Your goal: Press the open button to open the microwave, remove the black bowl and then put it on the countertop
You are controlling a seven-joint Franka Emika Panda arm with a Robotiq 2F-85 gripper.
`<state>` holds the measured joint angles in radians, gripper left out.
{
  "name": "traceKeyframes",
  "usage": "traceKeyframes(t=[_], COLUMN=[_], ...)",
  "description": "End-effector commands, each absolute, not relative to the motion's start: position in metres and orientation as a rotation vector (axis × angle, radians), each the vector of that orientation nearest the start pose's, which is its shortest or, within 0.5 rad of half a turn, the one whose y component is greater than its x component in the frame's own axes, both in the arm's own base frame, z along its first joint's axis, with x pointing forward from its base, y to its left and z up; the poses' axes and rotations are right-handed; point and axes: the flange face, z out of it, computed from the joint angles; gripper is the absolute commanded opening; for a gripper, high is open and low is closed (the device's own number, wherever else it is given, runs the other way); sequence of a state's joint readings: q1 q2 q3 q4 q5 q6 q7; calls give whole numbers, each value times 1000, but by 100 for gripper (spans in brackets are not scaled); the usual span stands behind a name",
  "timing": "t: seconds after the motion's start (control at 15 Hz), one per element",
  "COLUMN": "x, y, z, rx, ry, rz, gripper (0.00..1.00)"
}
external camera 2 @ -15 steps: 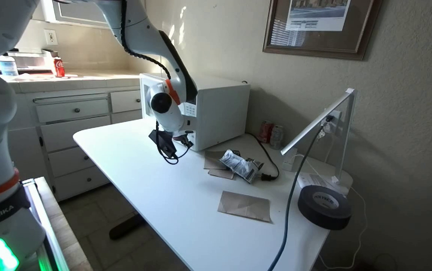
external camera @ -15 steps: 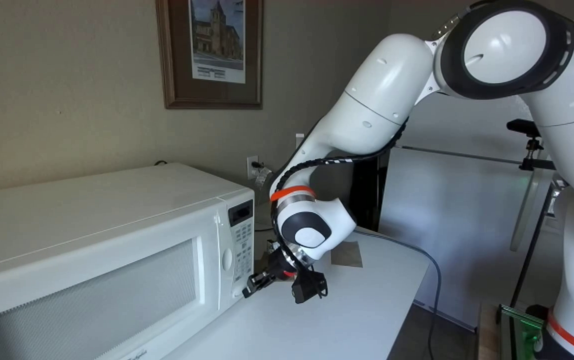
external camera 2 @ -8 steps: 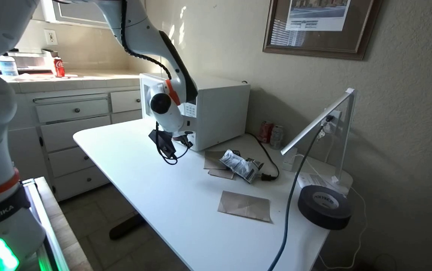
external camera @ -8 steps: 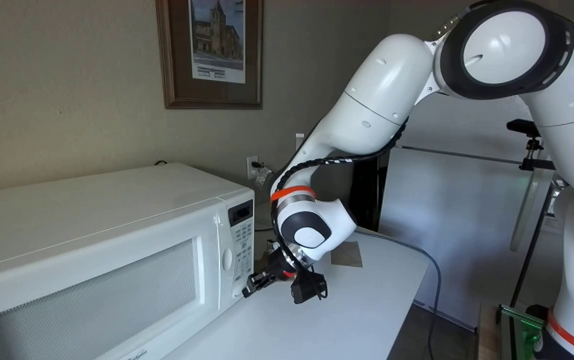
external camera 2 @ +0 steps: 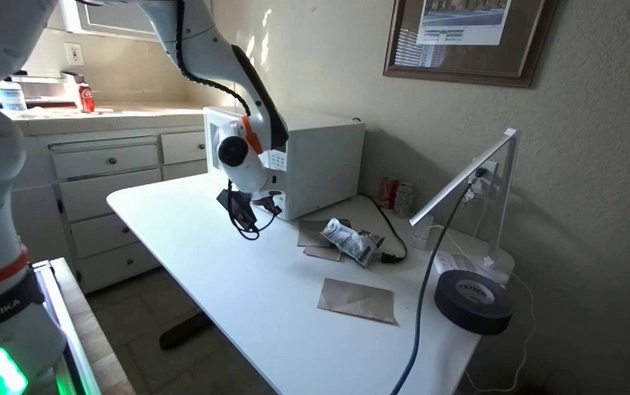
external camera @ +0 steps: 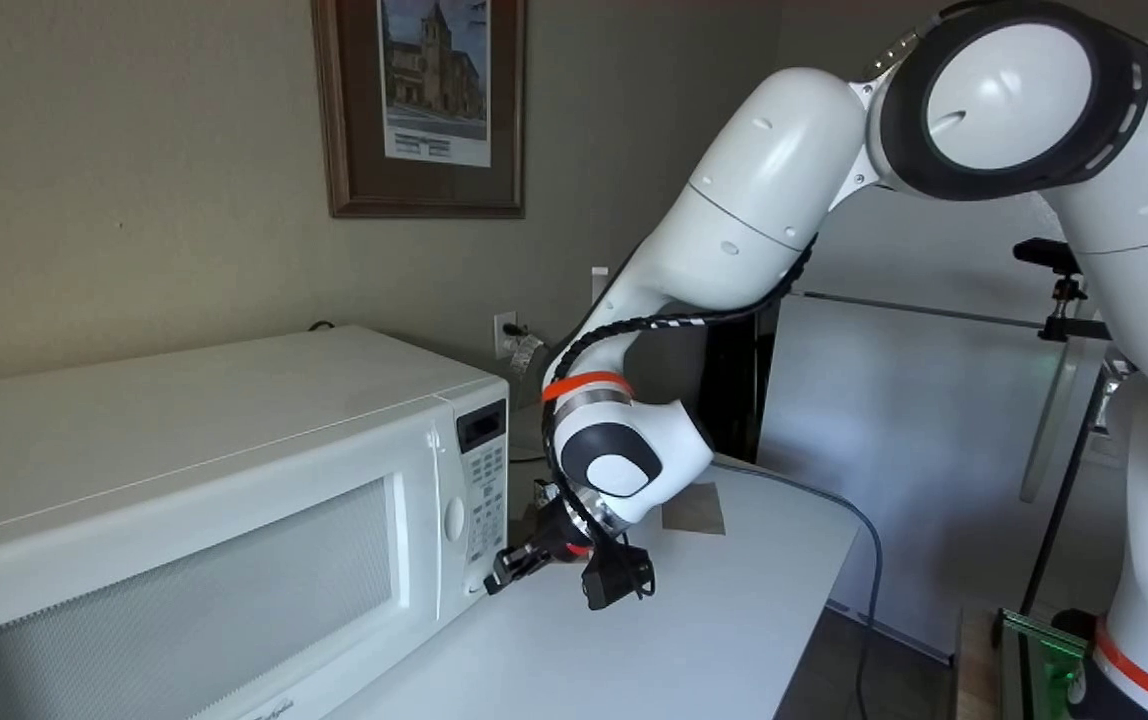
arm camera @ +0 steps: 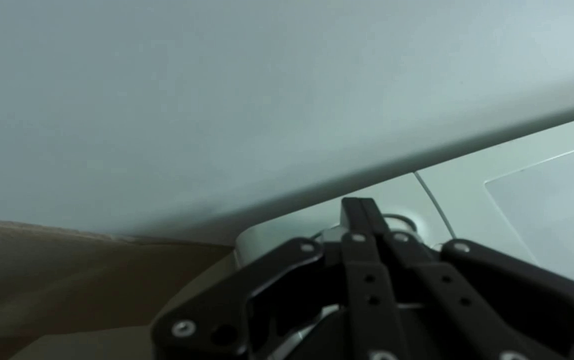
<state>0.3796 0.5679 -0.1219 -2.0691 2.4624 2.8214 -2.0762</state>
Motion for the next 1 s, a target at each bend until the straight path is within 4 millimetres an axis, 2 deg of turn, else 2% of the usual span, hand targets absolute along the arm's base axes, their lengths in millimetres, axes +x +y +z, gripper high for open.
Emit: traceKeyframes(t=[0.0, 0.13, 0.2, 0.6, 0.93], x=[541, 542, 549, 548, 537], y=[104, 105, 97, 97, 101], z=[146, 146, 151, 143, 139], rx=[-2539, -2516, -2503, -2466, -2497], ry=[26, 25, 15, 20, 45], rz=[-1060, -1085, -1080, -1094, -1022], gripper=[0, 0, 0, 0, 0])
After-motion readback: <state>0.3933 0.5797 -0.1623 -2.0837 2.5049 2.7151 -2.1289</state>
